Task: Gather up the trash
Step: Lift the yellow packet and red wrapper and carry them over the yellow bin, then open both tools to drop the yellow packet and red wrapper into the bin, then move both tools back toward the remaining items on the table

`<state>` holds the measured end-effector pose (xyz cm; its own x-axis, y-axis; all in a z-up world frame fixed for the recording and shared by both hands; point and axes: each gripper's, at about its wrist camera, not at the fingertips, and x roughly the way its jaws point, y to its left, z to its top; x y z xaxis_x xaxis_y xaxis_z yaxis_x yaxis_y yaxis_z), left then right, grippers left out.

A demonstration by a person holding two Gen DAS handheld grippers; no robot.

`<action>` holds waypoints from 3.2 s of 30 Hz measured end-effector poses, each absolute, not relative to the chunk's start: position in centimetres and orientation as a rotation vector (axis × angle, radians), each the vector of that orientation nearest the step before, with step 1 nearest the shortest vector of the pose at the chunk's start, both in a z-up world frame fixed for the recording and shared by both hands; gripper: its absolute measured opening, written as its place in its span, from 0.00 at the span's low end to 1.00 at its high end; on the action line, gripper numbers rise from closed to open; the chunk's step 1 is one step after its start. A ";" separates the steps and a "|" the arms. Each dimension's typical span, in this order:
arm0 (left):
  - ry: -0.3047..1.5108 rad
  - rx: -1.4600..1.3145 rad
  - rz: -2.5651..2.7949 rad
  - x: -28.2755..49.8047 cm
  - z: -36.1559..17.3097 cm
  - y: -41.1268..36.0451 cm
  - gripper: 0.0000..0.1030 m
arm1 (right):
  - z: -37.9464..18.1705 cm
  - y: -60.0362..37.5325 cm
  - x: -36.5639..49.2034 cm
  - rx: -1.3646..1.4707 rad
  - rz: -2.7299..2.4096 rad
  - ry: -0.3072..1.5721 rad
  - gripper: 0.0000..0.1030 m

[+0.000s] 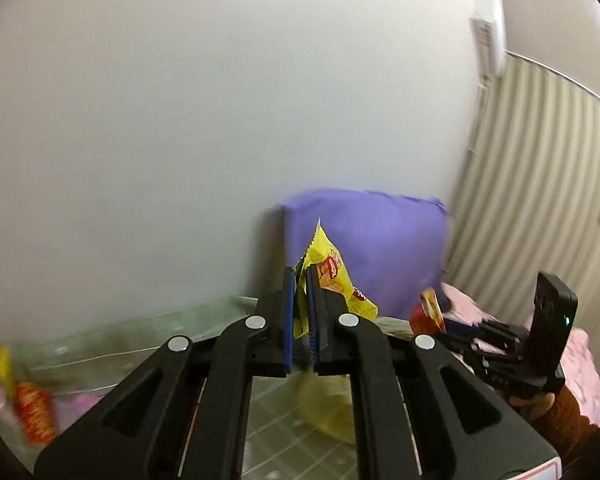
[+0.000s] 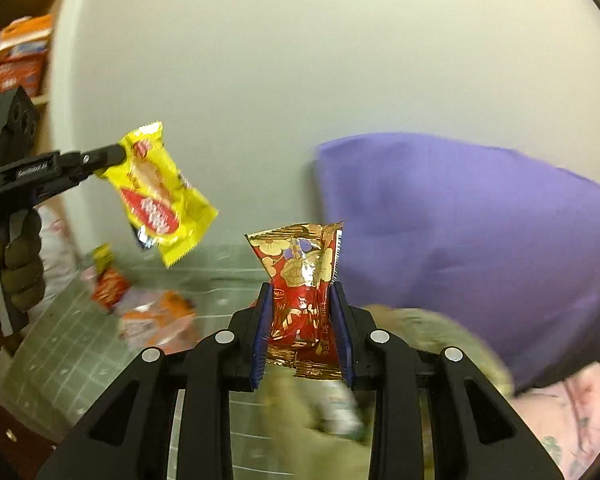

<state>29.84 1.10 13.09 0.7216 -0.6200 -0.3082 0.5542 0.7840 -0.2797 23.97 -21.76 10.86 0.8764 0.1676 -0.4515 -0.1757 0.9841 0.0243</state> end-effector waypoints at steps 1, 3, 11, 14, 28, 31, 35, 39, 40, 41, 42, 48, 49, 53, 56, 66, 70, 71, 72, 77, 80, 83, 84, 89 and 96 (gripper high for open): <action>0.419 -0.165 -0.685 30.4 13.1 -0.4 0.06 | 11.2 -23.3 23.6 -0.004 0.135 0.463 0.27; 0.448 -0.159 -0.744 31.4 12.8 -2.6 0.06 | 11.4 -25.0 23.2 0.016 0.086 0.462 0.27; 0.552 -0.012 -0.881 33.9 8.3 -13.3 0.06 | 9.7 -30.5 21.1 0.089 -0.096 0.502 0.28; 0.624 0.009 -0.891 34.9 5.9 -15.2 0.06 | 9.1 -31.3 20.7 0.098 -0.130 0.511 0.28; 0.857 0.204 -0.967 33.8 -3.5 -20.7 0.07 | 6.5 -31.6 23.0 0.112 -0.142 0.583 0.28; 0.844 0.105 -0.970 35.2 -1.9 -19.1 0.33 | 6.0 -31.4 23.4 0.113 -0.133 0.594 0.28; 0.805 -0.012 -0.944 35.7 0.5 -17.0 0.53 | 4.6 -30.6 24.5 0.108 -0.105 0.638 0.34; 0.755 -0.060 -0.856 35.9 1.9 -14.1 0.55 | 3.0 -29.8 25.8 0.099 -0.096 0.698 0.45; 0.743 -0.062 -0.830 35.8 2.1 -13.4 0.56 | 2.8 -29.6 25.9 0.095 -0.095 0.702 0.49; 0.735 -0.061 -0.812 35.5 2.2 -13.1 0.57 | 2.5 -29.4 26.0 0.090 -0.092 0.703 0.49; 0.728 -0.059 -0.791 35.2 2.4 -12.6 0.57 | 2.4 -29.2 26.0 0.082 -0.093 0.700 0.50; 0.707 -0.047 -0.650 33.9 1.6 -8.4 0.58 | 3.0 -27.8 26.2 0.064 -0.053 0.667 0.53; 0.695 -0.045 -0.614 33.3 1.3 -7.1 0.58 | 3.2 -27.6 26.3 0.066 -0.039 0.654 0.56; 0.658 -0.045 -0.494 31.6 0.4 -2.5 0.58 | 4.5 -25.3 26.7 0.060 0.059 0.585 0.64; 0.623 -0.063 -0.354 30.5 0.4 2.5 0.58 | 4.7 -22.8 27.8 0.039 0.159 0.582 0.65; 0.577 -0.220 0.141 28.0 -1.1 20.4 0.58 | 2.9 -14.3 31.3 -0.099 0.351 0.661 0.65; 0.637 -0.209 0.166 28.1 -2.5 23.5 0.58 | 2.1 -12.4 32.2 -0.092 0.382 0.659 0.65; 0.643 -0.202 0.171 28.0 -2.6 23.9 0.58 | 2.0 -11.9 32.3 -0.086 0.394 0.660 0.65; 0.647 -0.197 0.171 28.1 -2.8 24.2 0.58 | 1.8 -11.5 32.4 -0.080 0.406 0.661 0.65; 0.620 -0.103 0.162 31.2 -2.2 24.4 0.58 | 0.3 -9.2 32.5 -0.100 0.421 0.686 0.65; 0.633 -0.081 0.182 34.1 -2.5 24.9 0.58 | -0.7 -8.1 32.1 -0.114 0.447 0.723 0.65; 0.715 -0.069 0.174 37.1 -3.7 25.2 0.38 | -1.6 -7.0 31.3 -0.180 0.451 0.745 0.65; 0.742 -0.074 0.161 37.7 -4.0 25.3 0.25 | -2.1 -6.6 31.2 -0.204 0.442 0.754 0.65; 0.720 -0.149 0.082 35.4 -2.7 25.0 0.09 | -3.1 -6.6 30.6 -0.208 0.427 0.771 0.65; 0.713 -0.191 -0.052 28.9 -1.3 22.7 0.09 | -4.4 -6.6 32.3 -0.114 0.481 0.844 0.65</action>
